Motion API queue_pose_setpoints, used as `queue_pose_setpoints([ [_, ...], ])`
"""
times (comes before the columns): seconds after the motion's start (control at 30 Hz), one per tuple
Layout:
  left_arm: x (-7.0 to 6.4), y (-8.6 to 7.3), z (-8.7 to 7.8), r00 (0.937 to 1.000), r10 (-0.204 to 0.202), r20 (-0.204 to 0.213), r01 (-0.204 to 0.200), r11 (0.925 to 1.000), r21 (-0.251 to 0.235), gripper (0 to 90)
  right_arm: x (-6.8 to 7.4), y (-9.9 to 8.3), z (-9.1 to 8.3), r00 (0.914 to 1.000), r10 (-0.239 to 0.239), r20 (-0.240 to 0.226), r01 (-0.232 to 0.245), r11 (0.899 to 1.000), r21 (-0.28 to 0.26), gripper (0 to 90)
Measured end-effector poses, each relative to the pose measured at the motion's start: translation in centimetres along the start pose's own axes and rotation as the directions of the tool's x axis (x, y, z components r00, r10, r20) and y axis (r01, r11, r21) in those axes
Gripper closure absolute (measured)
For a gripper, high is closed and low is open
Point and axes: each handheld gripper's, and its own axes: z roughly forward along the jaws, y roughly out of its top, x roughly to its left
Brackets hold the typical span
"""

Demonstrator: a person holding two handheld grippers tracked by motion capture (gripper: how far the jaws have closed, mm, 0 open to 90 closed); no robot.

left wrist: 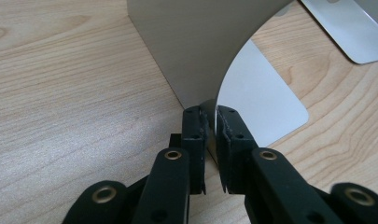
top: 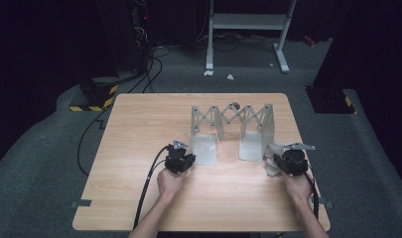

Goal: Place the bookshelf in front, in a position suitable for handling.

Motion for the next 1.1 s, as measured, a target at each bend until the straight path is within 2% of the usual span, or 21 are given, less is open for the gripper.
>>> queue_pose_setpoints([
  [0.03, 0.0, 0.0, 0.0, 1.0, 0.0, 0.0, 0.0, 1.0, 0.0, 81.9, 0.0, 0.0, 0.0, 1.0, 0.0, 0.0, 0.0, 1.0, 0.0, 78.7],
  [0.07, 0.0, 0.0, 0.0, 1.0, 0.001, 0.002, -0.001, 1.0, 0.0, 81.9, 0.8, -0.4, -1.2, 0.9995, -0.027, -0.016, 0.027, 1.0, -0.008, 78.7],
  [0.17, 0.0, -0.1, -0.1, 1.0, 0.002, 0.004, -0.002, 1.0, 0.0, 81.9, 1.9, -0.5, -2.5, 0.9968, -0.066, -0.045, 0.066, 0.998, -0.02, 78.7],
  [0.2, 0.0, -0.1, -0.1, 1.0, 0.002, 0.004, -0.002, 1.0, 0.0, 81.9, 1.9, -0.5, -2.5, 0.9968, -0.066, -0.045, 0.066, 0.998, -0.02, 78.7],
  [0.23, 0.0, -0.1, -0.1, 1.0, 0.005, 0.007, -0.005, 1.0, -0.001, 81.9, 3.1, -0.5, -3.0, 0.9932, -0.097, -0.065, 0.095, 0.995, -0.024, 78.7],
  [0.33, -0.1, -0.2, -0.2, 0.9999, 0.006, 0.009, -0.006, 1.0, -0.001, 82.0, 4.5, -0.1, -3.0, 0.9884, -0.127, -0.083, 0.125, 0.992, -0.03, 78.7],
  [0.37, -0.1, -0.2, -0.2, 0.9999, 0.006, 0.009, -0.006, 1.0, -0.001, 82.1, 4.5, -0.1, -3.0, 0.9884, -0.127, -0.083, 0.125, 0.992, -0.03, 78.7],
  [0.4, -0.1, -0.2, -0.2, 0.9999, 0.006, 0.009, -0.006, 1.0, -0.001, 82.1, 5.6, 0.6, -2.7, 0.9859, -0.145, -0.084, 0.142, 0.989, -0.038, 78.7],
  [0.53, -0.1, -0.3, -0.3, 0.9999, 0.008, 0.011, -0.008, 1.0, -0.004, 82.2, 7.3, 2.3, -1.3, 0.9829, -0.168, -0.076, 0.165, 0.986, -0.039, 78.7],
  [0.63, -0.1, -0.4, -0.3, 0.9999, 0.005, 0.013, -0.005, 1.0, -0.005, 82.3, 7.8, 2.9, -0.3, 0.9829, -0.172, -0.066, 0.171, 0.985, -0.021, 78.7],
  [0.67, -0.1, -0.4, -0.3, 0.9999, 0.005, 0.013, -0.005, 1.0, -0.006, 82.3, 8.4, 3.5, 1.2, 0.983, -0.179, -0.04, 0.18, 0.984, 0.012, 78.7],
  [0.7, -0.1, -0.4, -0.3, 0.9999, 0.006, 0.012, -0.006, 1.0, -0.006, 82.3, 8.4, 3.5, 1.2, 0.983, -0.179, -0.04, 0.18, 0.984, 0.012, 78.7],
  [0.9, -0.1, -0.4, -0.3, 0.9999, 0.008, 0.011, -0.008, 1.0, -0.005, 82.3, 8.5, 4.5, 4.7, 0.9914, -0.129, 0.018, 0.128, 0.989, 0.08, 78.6],
  [1.1, -0.1, -0.5, -0.3, 0.9999, 0.006, 0.013, -0.006, 0.9999, -0.011, 82.3, 8.3, 5.9, 5.8, 0.9936, -0.092, 0.065, 0.088, 0.994, 0.067, 78.3],
])
